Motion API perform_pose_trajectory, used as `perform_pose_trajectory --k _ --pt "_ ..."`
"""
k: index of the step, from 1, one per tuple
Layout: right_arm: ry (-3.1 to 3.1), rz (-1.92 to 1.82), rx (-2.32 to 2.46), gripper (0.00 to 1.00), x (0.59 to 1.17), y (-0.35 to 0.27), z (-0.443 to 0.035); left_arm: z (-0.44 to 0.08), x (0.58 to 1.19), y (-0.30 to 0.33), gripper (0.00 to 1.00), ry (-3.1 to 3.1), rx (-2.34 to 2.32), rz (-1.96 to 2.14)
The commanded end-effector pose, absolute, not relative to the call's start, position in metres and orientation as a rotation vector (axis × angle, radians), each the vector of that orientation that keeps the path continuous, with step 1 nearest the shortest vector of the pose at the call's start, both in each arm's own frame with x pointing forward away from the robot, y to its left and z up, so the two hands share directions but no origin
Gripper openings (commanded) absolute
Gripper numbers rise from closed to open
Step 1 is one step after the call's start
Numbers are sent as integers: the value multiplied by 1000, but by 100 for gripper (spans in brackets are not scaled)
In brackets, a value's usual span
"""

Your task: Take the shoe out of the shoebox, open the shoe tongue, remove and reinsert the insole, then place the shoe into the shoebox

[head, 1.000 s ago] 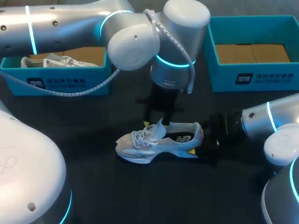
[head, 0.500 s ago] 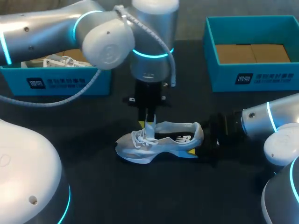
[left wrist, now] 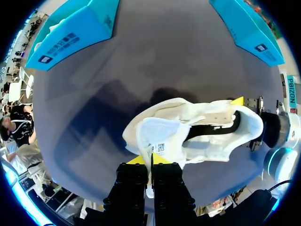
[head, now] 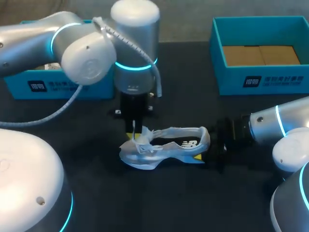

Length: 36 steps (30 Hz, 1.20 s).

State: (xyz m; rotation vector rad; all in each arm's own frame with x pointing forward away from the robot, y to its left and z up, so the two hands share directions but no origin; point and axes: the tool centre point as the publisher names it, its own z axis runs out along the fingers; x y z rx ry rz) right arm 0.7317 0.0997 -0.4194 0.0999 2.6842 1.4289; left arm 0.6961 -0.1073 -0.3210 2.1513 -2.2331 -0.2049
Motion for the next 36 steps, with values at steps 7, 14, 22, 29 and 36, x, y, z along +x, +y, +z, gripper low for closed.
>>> perform_pose_trajectory --k 7,14,22,29,36 --pt "2688 1420 103 0 732 103 -421 -356 692 -87 0 -2210 2184 -182" --pt "2688 1420 103 0 732 103 -421 -368 688 -84 68 -2181 2186 -185" --pt "2688 1420 103 0 732 103 -421 -368 687 -82 100 -2166 2205 -181" --pt "2688 1420 103 0 732 103 -421 -344 691 -89 100 -2203 2165 -77" --pt "2688 1420 103 0 732 103 -421 -329 705 -97 100 -2272 2108 -11"
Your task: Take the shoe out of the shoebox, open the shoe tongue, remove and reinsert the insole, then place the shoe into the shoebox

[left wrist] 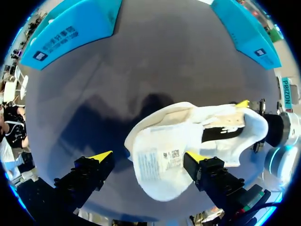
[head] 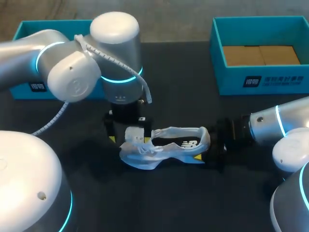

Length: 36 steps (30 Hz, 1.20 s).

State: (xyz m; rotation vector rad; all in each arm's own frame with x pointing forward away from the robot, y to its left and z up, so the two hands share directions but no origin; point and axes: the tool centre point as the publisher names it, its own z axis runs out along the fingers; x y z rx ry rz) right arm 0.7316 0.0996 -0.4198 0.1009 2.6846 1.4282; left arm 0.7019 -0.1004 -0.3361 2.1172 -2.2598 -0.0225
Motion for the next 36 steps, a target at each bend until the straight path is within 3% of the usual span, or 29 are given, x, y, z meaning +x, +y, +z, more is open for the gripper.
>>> perform_pose_trajectory --k 1,8,20,21,22,26,27,36 --pt "2688 1420 103 0 732 103 -421 -326 709 -98 100 -2288 2077 10" --pt "2688 1420 103 0 732 103 -421 -307 727 -104 100 -2459 1901 51" --pt "2688 1420 103 0 732 103 -421 -263 747 -114 100 -2844 992 127" --pt "2688 1420 103 0 732 103 -421 -260 749 -115 97 -2853 958 129" --pt "2688 1420 103 0 732 103 -421 -255 752 -116 50 -2873 883 142" --pt "2688 1420 103 0 732 103 -421 -244 764 -121 17 -2907 680 139" --pt "2688 1420 103 0 732 103 -421 -242 765 -123 0 -2914 644 125" --pt "2688 1420 103 0 732 103 -421 -239 776 -140 0 -2964 394 95"
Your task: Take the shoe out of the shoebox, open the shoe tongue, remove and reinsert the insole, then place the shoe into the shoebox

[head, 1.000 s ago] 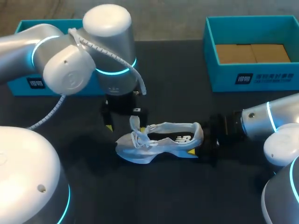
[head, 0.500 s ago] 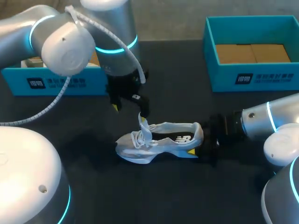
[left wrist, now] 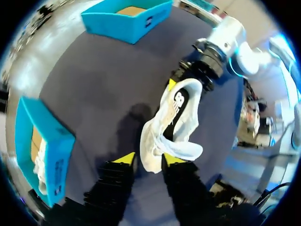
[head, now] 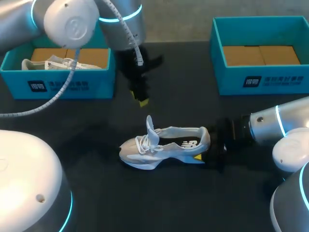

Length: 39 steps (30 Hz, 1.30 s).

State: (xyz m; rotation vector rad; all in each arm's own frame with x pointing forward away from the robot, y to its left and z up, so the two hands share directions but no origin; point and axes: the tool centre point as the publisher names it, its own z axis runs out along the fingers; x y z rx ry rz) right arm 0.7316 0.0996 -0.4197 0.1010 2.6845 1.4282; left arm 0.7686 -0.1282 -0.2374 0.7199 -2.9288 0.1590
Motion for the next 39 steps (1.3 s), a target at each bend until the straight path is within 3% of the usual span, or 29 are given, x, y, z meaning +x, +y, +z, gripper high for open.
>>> perform_pose_trajectory --k 1,14,39 --pt "2688 1420 103 0 732 103 -421 -239 775 -144 0 -2961 355 86" --pt "2688 1420 103 0 732 103 -421 -247 754 -185 0 -2950 68 147" --pt "2688 1420 103 0 732 103 -421 -295 717 -226 0 -2892 -32 135"
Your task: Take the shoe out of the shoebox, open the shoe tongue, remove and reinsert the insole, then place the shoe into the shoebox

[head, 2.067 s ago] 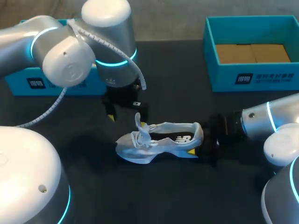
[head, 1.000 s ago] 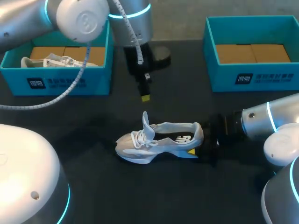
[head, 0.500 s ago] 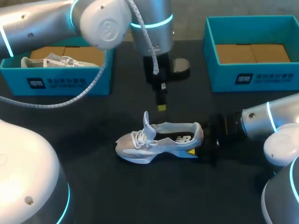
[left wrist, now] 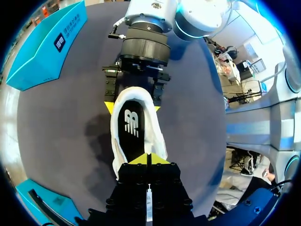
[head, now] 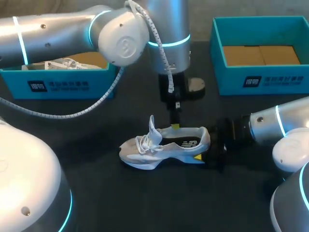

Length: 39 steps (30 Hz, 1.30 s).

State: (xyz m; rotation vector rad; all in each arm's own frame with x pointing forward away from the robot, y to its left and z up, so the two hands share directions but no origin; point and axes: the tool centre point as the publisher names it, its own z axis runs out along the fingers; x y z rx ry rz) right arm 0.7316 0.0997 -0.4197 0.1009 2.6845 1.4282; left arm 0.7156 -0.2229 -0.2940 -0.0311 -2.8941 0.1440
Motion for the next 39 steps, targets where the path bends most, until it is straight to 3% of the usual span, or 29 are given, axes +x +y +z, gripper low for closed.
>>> perform_pose_trajectory --k 1,18,39 --pt "2688 1420 103 0 732 103 -421 -295 717 -226 0 -2892 -32 135" --pt "2688 1420 103 0 732 103 -421 -295 717 -226 0 -2892 -32 135" --pt "2688 1420 103 0 732 103 -421 -367 708 -250 0 -2825 -187 152"
